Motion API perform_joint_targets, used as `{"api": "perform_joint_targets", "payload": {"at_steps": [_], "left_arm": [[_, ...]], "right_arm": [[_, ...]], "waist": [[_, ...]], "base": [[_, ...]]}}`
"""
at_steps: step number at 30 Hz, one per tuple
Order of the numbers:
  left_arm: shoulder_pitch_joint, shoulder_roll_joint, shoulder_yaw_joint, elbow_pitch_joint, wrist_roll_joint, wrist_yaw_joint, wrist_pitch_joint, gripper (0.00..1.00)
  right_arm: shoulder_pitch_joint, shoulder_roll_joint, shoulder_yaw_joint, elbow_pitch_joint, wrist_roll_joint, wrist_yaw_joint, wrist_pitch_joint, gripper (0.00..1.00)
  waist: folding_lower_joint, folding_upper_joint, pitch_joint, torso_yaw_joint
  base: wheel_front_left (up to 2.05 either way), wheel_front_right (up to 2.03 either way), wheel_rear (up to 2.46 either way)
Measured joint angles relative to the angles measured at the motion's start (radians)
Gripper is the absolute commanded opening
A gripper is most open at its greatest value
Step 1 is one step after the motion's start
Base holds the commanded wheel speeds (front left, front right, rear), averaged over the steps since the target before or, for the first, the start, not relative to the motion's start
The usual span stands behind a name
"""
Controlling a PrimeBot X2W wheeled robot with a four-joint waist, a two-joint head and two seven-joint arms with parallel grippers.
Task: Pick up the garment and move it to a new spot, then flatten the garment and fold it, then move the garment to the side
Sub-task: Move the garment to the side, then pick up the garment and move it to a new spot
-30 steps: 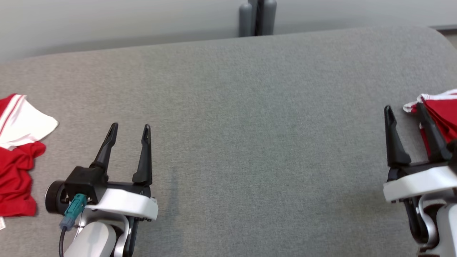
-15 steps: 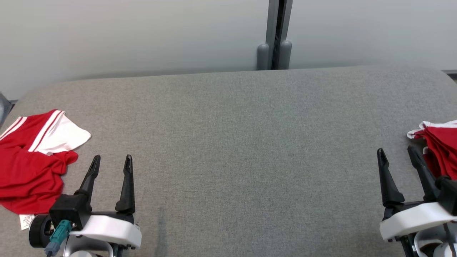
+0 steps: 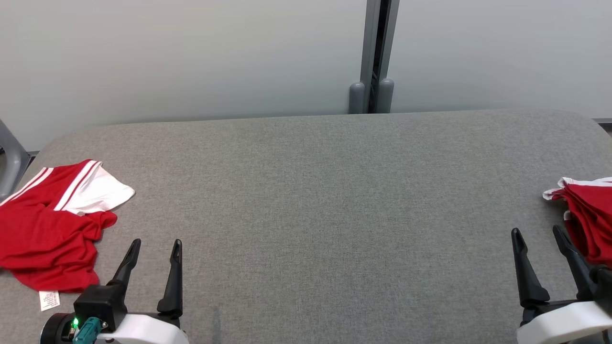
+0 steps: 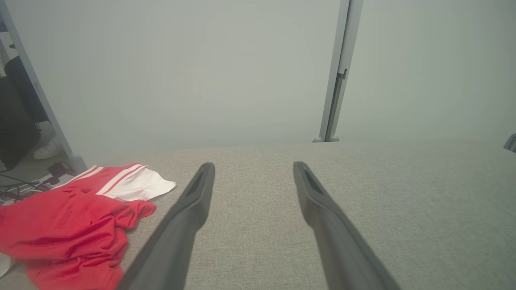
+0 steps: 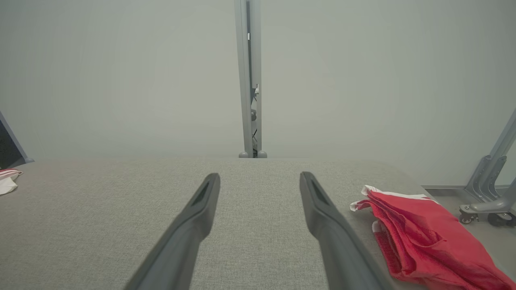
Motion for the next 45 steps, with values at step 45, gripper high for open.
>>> {"api": "perform_joint_targets", "payload": {"at_steps": [45], "left_arm": [[-0.062, -0.018, -0.017, 0.019, -0.007, 0.015, -0.006, 1.00]], "right_arm": [[0.007, 0.004, -0.012, -0.049, 0.019, 0.000, 0.013, 1.00]], "waist": [[0.0000, 0.0000, 0.031, 0.113]], "base": [[0.00, 0.00, 0.00]]}}
